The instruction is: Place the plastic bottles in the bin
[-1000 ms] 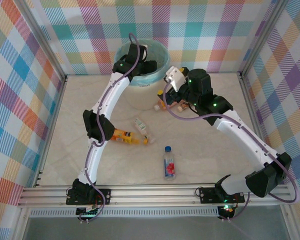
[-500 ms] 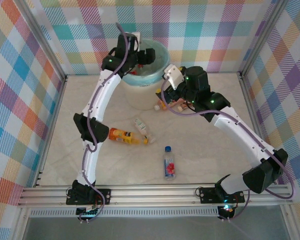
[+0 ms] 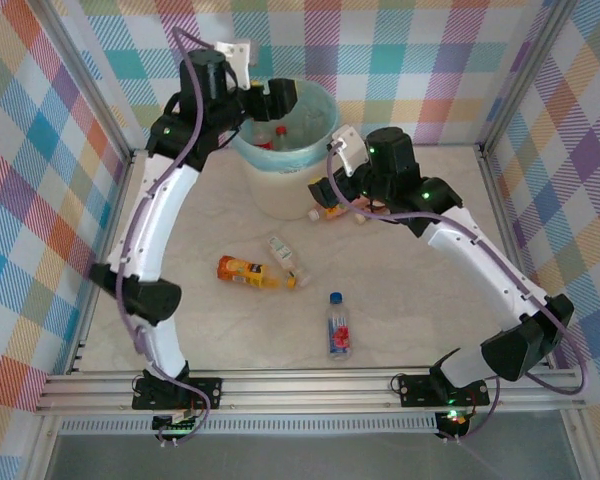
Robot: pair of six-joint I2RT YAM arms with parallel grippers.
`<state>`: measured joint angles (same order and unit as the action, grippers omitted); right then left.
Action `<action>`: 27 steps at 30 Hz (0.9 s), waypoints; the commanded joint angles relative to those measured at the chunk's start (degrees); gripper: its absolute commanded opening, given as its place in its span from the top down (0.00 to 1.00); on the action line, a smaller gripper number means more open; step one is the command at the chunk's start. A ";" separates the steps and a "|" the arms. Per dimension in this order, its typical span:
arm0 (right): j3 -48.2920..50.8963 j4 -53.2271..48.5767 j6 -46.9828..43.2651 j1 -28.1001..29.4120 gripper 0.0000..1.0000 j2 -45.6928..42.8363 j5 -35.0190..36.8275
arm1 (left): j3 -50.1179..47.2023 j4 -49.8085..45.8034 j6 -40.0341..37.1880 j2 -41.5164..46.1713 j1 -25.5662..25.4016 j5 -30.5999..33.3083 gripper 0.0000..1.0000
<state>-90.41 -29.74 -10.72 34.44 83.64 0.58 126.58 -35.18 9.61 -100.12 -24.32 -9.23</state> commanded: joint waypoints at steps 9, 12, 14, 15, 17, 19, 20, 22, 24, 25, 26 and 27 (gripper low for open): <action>10.25 -5.14 18.61 -0.09 0.12 2.39 -2.50 | -38.05 10.72 -0.58 28.72 -0.38 2.45 0.13; 16.37 -7.84 23.58 0.27 0.15 0.97 -0.77 | -46.38 10.83 0.03 34.30 -0.38 2.10 0.13; 21.04 -9.48 26.03 1.96 0.16 -0.63 0.92 | -51.04 10.87 0.56 37.37 -0.36 1.94 0.13; 23.52 -10.07 27.15 3.77 0.16 -1.55 1.83 | -53.20 11.00 0.97 38.80 -0.38 2.24 0.13; 27.38 -11.14 29.75 7.38 0.14 -3.19 3.49 | -56.58 11.03 1.62 41.06 -0.38 3.13 0.13; 31.35 -11.70 33.41 10.63 0.14 -4.45 4.41 | -59.35 11.35 2.19 42.90 -0.38 3.78 0.13; 32.89 -11.76 35.00 11.68 0.14 -4.84 4.62 | -60.25 11.40 2.41 43.56 -0.38 4.13 0.13; 35.80 -11.88 38.02 14.51 0.13 -5.39 5.32 | -61.98 11.78 2.86 44.75 -0.38 4.74 0.13; 37.45 -12.17 39.73 16.31 0.13 -5.20 6.11 | -62.89 11.65 3.22 45.32 -0.34 5.21 0.13; 38.13 -12.14 40.44 17.13 0.13 -5.00 6.52 | -63.01 11.39 3.31 45.45 -0.38 5.28 0.13; 38.98 -11.83 41.05 17.73 0.13 -4.74 6.56 | -63.12 11.17 3.31 45.59 -0.38 5.30 0.12; 39.95 -11.09 41.64 18.30 0.13 -4.42 6.22 | -63.05 10.86 3.40 45.75 -0.38 5.40 0.12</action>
<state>-52.10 -40.36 25.89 51.46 79.33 5.37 63.88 -26.17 12.08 -55.72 -24.36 -4.84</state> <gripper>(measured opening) 0.873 0.875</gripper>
